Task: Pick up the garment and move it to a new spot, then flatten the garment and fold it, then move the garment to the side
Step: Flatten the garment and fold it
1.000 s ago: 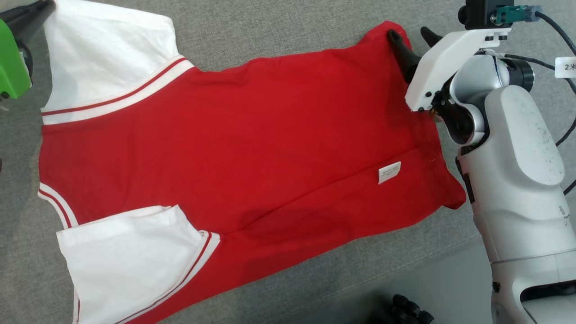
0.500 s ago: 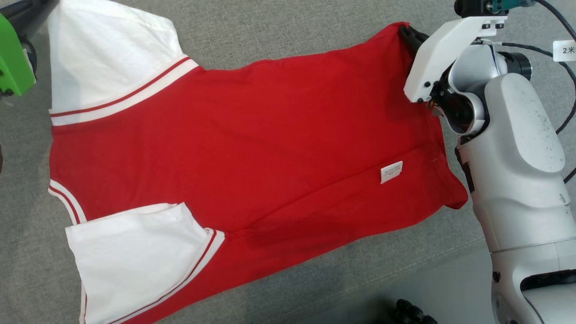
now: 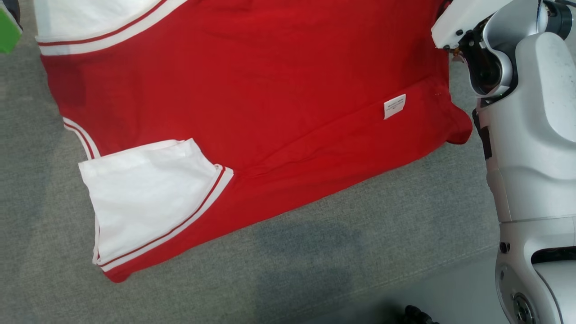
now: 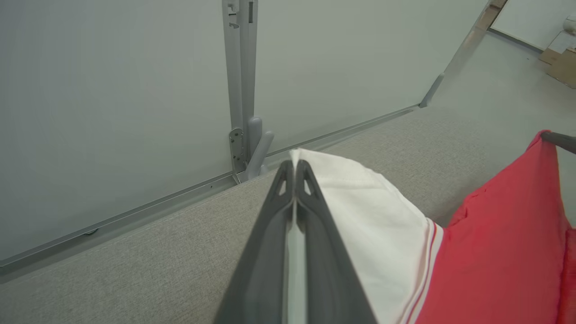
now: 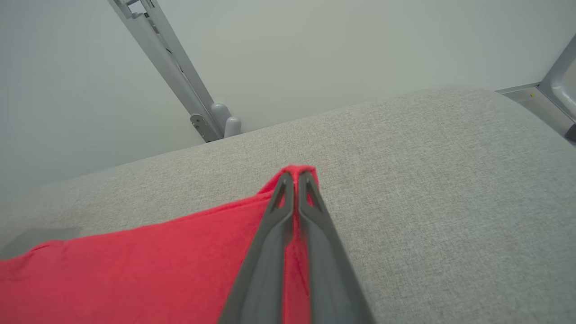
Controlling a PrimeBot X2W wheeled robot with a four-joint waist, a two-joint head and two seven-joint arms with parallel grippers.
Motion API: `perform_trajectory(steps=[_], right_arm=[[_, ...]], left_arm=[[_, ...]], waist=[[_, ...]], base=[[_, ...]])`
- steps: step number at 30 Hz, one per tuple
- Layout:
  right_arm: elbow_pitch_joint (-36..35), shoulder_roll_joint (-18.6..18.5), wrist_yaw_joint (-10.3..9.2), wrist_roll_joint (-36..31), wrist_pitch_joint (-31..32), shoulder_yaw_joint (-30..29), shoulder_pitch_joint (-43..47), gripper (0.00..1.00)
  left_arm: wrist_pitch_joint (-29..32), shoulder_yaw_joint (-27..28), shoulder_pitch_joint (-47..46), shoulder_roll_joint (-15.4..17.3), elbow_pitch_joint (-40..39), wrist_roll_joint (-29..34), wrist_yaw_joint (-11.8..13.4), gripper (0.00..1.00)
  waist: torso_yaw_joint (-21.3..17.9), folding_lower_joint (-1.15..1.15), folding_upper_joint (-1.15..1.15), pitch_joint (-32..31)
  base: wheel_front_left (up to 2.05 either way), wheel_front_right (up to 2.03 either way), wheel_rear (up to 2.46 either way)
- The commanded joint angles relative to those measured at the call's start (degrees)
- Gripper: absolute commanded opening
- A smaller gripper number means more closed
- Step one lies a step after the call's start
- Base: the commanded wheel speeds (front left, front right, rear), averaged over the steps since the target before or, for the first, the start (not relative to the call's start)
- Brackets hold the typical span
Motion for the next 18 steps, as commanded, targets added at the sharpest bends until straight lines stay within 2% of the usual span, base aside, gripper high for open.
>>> perform_trajectory(steps=[1,7,12,18], right_arm=[[0.39,-0.08,-0.03,0.34,-0.37,0.04,0.02,0.0],[-0.66,-1.22,-0.03,1.89,1.27,0.66,3.95,0.0],[-4.29,-3.96,-0.03,5.32,2.96,0.67,10.15,0.0],[-10.5,-8.18,-0.03,10.38,4.43,0.12,18.6,0.0]], left_arm=[[-0.97,-0.53,-0.27,0.24,-0.44,-0.92,-0.22,0.0],[-5.91,-4.17,4.4,3.83,-7.71,-4.45,-0.21,0.0],[-10.66,-6.28,10.71,9.04,-15.85,-8.71,-0.21,0.0],[-16.48,-8.9,18.38,15.58,-24.48,-9.28,-0.21,0.0]], waist=[[0.7,0.0,0.0,-0.38],[2.84,0.0,0.0,-2.64],[4.76,0.0,0.0,-5.21],[6.84,0.0,0.0,-7.34]], base=[[0.0,0.0,0.0],[0.0,0.0,0.0],[0.0,0.0,0.0],[0.0,0.0,0.0]])
